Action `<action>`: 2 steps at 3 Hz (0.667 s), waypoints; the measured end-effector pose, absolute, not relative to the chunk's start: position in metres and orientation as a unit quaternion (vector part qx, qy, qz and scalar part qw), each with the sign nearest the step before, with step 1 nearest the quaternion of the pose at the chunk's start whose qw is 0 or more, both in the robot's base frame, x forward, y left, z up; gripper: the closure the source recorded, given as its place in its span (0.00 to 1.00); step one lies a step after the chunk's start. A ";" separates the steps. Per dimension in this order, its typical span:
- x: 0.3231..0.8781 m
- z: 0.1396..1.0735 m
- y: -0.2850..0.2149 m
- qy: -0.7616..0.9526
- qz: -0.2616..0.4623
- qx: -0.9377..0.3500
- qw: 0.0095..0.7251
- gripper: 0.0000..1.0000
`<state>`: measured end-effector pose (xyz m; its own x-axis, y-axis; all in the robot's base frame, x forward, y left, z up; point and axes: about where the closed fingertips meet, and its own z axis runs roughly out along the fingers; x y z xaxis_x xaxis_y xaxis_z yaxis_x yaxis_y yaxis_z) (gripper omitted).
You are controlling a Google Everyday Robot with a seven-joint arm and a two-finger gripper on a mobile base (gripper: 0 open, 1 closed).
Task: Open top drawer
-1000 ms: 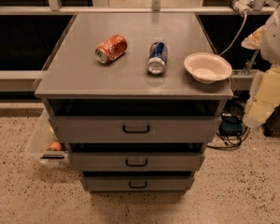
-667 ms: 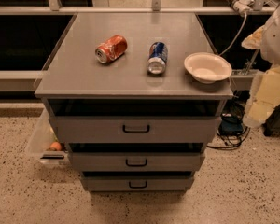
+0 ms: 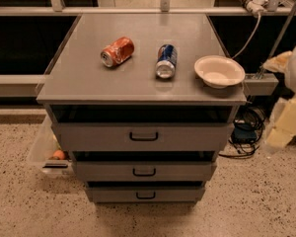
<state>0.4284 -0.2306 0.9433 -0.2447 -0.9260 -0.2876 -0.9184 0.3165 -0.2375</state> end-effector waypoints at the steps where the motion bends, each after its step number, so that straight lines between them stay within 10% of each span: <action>1: 0.422 0.866 -0.247 0.802 0.053 -0.550 0.224 0.00; 2: 0.444 0.805 -0.250 0.807 0.103 -0.519 0.262 0.00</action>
Offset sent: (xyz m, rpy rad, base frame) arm 0.0663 -0.0188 -0.2470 0.5058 0.0895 -0.1158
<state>0.4438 -0.2502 0.8050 -0.3240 -0.7833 -0.5305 -0.8917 0.4402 -0.1055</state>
